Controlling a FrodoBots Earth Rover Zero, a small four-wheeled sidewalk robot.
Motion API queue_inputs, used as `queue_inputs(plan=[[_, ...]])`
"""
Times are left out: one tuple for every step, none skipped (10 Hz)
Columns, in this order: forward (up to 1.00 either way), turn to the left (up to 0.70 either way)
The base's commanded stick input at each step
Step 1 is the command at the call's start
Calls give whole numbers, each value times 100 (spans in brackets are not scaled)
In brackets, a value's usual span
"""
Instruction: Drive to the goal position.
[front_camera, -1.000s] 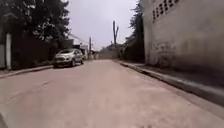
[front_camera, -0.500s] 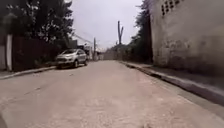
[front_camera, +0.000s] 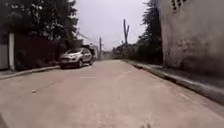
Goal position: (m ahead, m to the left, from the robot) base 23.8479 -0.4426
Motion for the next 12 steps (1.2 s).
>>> queue_inputs(plan=[[100, 0], [100, 0], [100, 0], [100, 0], [100, 0], [100, 0], [100, 0], [100, 0], [100, 0], [100, 0], [100, 0], [100, 0]])
